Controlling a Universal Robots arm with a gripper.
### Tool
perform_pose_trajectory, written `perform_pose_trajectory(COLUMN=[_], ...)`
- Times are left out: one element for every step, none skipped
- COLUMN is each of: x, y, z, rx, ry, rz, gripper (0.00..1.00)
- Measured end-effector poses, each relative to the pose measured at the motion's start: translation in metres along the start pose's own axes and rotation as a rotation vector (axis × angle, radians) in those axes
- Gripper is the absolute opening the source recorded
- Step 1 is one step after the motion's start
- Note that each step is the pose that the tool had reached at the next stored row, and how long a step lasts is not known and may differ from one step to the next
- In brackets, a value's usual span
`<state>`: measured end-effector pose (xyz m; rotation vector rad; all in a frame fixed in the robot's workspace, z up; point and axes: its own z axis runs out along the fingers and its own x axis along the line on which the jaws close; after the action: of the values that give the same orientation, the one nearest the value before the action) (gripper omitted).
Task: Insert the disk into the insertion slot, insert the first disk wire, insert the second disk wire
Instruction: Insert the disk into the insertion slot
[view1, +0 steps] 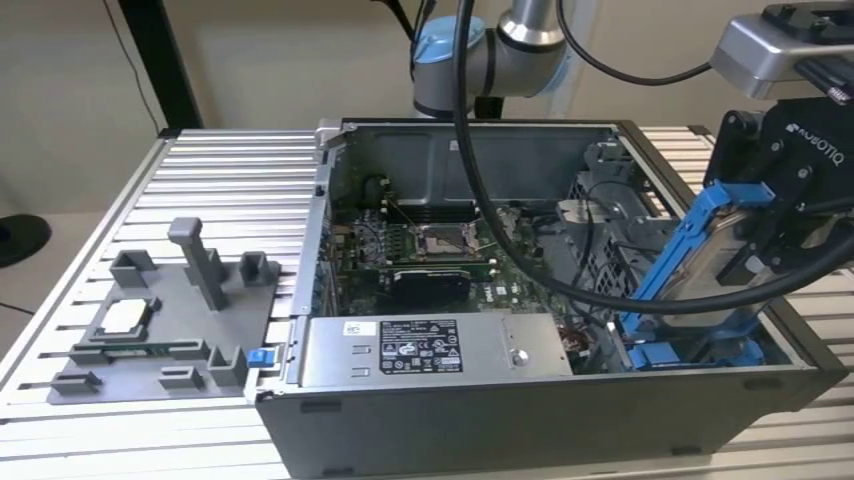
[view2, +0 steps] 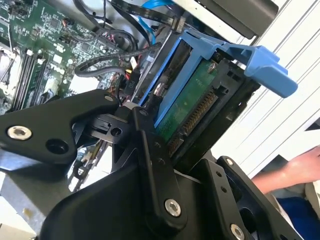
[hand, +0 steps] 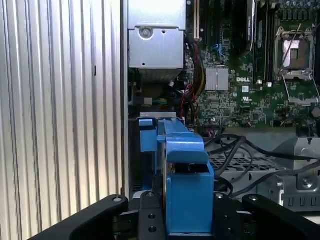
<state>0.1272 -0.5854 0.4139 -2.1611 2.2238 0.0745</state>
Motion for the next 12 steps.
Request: perform_pose_trajectory(x=[-0.0002,-0.0005,-0.0007,-0.0009,-0.0012,-0.0014,-0.0017,-0.0019,-0.0021,-0.0021,-0.0022,-0.0022], y=[0.0000,0.0000,0.0000,0.0000,0.0000,0.0000,0.0000,0.0000,0.0000,0.0002,0.0002,0.0002], z=[0.0007,0.0015,0.0023,0.0031,0.0038,0.0046,0.0054,0.0061,0.0068,0.0074,0.0080,0.0085], rx=[0.0000,0.0000,0.0000,0.0000,0.0000,0.0000,0.0000,0.0000,0.0000,0.0000,0.0000,0.0000], ry=[0.0001,0.0002,0.0002,0.0001,0.0001,0.0001,0.0000,0.0000,-0.0003,-0.0004,-0.0007,-0.0007], rz=[0.000,0.000,0.000,0.000,0.000,0.000,0.000,0.000,0.000,0.000,0.000,0.000], gripper=[0.00,0.00,0.00,0.00,0.00,0.00,0.00,0.00,0.00,0.00,0.00,0.00])
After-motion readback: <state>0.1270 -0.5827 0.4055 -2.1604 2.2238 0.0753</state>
